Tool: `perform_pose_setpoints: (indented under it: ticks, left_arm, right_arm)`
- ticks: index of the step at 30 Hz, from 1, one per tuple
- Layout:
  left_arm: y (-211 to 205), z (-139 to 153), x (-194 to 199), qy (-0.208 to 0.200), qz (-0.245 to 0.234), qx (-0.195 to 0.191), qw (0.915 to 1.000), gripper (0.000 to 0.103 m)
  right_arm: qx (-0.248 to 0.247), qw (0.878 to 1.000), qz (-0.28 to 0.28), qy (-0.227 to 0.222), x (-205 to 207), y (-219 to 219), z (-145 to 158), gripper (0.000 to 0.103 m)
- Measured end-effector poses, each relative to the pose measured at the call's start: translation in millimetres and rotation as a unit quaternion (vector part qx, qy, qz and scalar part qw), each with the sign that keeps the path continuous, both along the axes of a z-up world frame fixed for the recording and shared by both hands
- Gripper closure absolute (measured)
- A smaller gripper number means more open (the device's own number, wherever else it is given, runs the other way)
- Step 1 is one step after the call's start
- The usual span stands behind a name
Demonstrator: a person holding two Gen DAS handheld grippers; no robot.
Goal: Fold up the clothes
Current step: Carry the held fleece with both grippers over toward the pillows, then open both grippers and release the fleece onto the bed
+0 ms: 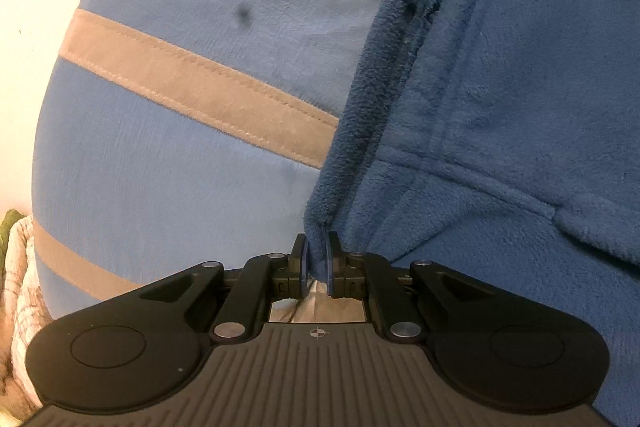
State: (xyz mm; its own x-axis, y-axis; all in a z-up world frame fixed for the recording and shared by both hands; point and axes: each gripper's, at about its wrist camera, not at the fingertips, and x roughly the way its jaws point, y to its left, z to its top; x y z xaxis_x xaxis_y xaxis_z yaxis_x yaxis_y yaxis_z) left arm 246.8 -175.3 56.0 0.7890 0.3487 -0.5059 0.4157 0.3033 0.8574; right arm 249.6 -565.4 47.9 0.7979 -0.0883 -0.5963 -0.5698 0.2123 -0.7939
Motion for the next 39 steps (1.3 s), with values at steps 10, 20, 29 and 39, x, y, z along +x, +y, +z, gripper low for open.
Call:
perform_pose_setpoints:
  ticks: [10,20,29,39]
  left_arm:
    - [-1,-34,13,-0.008,-0.016,0.044,0.9989,0.094]
    - [2,-32,17,-0.038,-0.028,0.053,0.9974,0.056]
    - [7,22,10,-0.086,-0.003,-0.048,0.9951,0.028]
    - [18,91,-12,-0.027,0.106,-0.354,0.9287,0.028]
  right_arm:
    - [-0.008,1.000,-0.010,0.006,14,3,-21,0.096]
    - [0.004,0.998,-0.032,-0.045,14,10,-5,0.020]
    - [0.122,0.990,-0.058,-0.041,-24,8,42,0.000]
    - [0.310,0.939,-0.121,0.081,-21,7,97,0.000]
